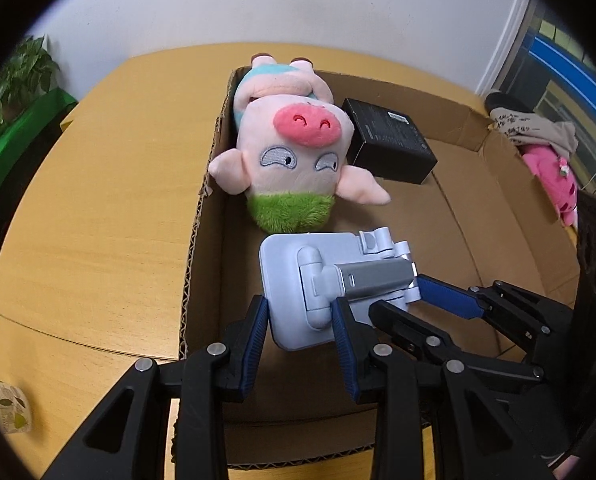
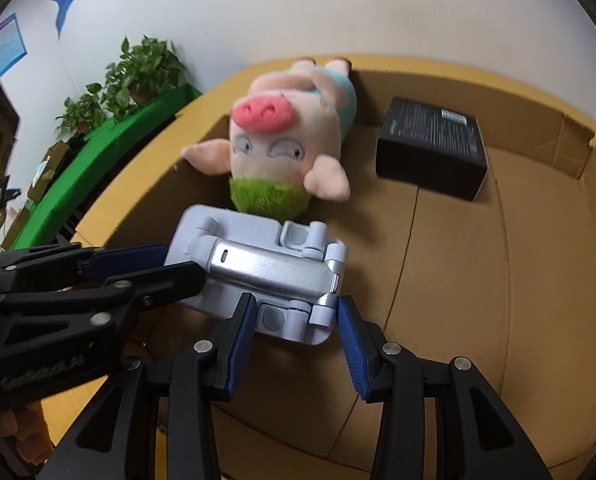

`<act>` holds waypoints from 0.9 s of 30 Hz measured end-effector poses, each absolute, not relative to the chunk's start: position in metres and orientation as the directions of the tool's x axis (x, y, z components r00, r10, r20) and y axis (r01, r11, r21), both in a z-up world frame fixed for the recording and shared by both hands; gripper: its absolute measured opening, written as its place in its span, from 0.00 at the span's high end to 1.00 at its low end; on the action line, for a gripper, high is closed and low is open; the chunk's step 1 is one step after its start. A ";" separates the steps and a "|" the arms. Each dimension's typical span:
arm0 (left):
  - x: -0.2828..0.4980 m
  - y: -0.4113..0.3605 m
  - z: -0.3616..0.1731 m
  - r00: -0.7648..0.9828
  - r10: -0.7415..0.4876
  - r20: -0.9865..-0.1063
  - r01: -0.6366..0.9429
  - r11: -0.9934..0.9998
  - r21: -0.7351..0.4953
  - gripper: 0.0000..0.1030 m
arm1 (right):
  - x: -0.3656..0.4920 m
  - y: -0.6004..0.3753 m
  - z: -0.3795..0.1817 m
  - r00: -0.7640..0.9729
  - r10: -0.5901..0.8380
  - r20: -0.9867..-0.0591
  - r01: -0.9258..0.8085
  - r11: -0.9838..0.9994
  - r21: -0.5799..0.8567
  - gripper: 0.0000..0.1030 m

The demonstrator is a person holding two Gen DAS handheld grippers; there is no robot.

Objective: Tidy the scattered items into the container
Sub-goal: 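Open both tools to drop the phone stand into the cardboard box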

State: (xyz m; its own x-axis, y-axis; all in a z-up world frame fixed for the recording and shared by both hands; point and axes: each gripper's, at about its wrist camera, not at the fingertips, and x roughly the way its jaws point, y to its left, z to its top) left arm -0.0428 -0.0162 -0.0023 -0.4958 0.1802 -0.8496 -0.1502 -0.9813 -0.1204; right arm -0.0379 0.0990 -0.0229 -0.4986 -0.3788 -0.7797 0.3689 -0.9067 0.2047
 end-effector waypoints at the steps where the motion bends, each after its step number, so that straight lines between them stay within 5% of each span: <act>1: -0.043 -0.016 -0.002 -0.495 0.170 -0.852 -0.147 -0.983 -0.111 0.69 | -0.039 0.098 -0.025 -0.492 -0.377 -0.785 0.371 -0.906 0.203 0.57; 7: -0.041 -0.014 0.000 -0.492 0.146 -0.858 -0.132 -0.987 -0.092 0.69 | -0.037 0.096 -0.023 -0.492 -0.372 -0.787 0.380 -0.905 0.191 0.54; 11: -0.035 -0.015 0.014 -0.537 0.124 -0.834 -0.121 -0.990 -0.069 0.68 | -0.031 0.109 -0.017 -0.512 -0.368 -0.776 0.350 -0.914 0.203 0.26; 13: -0.028 -0.016 0.029 -0.584 0.135 -0.801 -0.122 -0.990 -0.078 0.60 | -0.021 0.120 -0.008 -0.546 -0.365 -0.754 0.335 -0.920 0.202 0.21; 17: 0.003 -0.010 0.068 -0.726 0.137 -0.674 -0.125 -0.990 -0.067 0.25 | 0.015 0.128 0.023 -0.692 -0.244 -0.680 0.323 -0.946 0.012 0.05; 19: 0.023 -0.001 0.086 -0.799 0.127 -0.588 -0.130 -0.991 -0.038 0.22 | 0.040 0.134 0.040 -0.772 -0.194 -0.605 0.316 -0.943 -0.100 0.00; 22: 0.046 0.020 0.102 -0.852 0.125 -0.509 -0.145 -0.989 -0.001 0.21 | 0.054 0.152 0.053 -0.790 -0.184 -0.585 0.290 -0.953 -0.092 0.00; 27: 0.058 0.046 0.105 -0.833 0.190 -0.520 -0.202 -0.979 -0.034 0.21 | 0.068 0.184 0.065 -0.799 -0.167 -0.577 0.240 -0.970 -0.051 0.00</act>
